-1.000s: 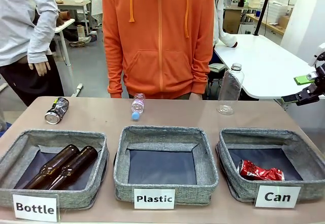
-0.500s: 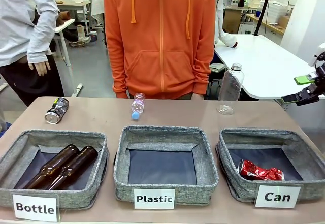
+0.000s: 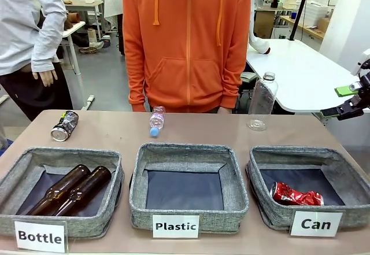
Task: Sort the can waste into the basket.
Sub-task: Pick up the can waste from the table and place it in the right Fabric basket.
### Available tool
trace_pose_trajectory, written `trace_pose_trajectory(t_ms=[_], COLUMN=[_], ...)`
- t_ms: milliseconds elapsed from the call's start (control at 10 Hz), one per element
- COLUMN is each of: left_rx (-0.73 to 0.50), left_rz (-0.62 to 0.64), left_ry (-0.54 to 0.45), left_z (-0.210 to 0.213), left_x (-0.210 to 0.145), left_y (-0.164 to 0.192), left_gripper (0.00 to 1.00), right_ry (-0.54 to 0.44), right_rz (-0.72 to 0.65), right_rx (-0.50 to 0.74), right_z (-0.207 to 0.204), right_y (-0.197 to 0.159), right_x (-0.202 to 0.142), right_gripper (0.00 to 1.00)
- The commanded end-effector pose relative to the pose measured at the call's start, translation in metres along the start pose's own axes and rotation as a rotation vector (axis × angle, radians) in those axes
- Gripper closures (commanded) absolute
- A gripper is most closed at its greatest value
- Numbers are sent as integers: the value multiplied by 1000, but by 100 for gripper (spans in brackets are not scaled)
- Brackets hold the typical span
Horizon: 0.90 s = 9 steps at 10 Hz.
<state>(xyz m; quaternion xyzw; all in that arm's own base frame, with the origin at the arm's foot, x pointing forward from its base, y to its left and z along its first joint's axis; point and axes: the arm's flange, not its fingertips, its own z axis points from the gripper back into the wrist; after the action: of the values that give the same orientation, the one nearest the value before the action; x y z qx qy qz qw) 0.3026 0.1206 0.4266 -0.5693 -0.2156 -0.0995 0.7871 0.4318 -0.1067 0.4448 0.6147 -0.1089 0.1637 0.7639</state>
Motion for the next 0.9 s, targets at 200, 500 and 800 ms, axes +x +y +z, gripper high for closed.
trace_pose_trajectory(t_ms=[200,500,800], left_rx=[542,1122,999], left_rz=[-80,-92,-217], left_ry=[121,241,123], left_z=[-73,-111,-127], left_x=[112,167,172], left_y=[-8,7,8], left_gripper=[0,0,0], right_ry=[4,4,4], right_rz=[18,18,18], right_rx=[-6,-6,-6], right_z=[2,2,2], right_y=[1,1,1], right_x=[-1,-1,-1], right_gripper=[0,0,0])
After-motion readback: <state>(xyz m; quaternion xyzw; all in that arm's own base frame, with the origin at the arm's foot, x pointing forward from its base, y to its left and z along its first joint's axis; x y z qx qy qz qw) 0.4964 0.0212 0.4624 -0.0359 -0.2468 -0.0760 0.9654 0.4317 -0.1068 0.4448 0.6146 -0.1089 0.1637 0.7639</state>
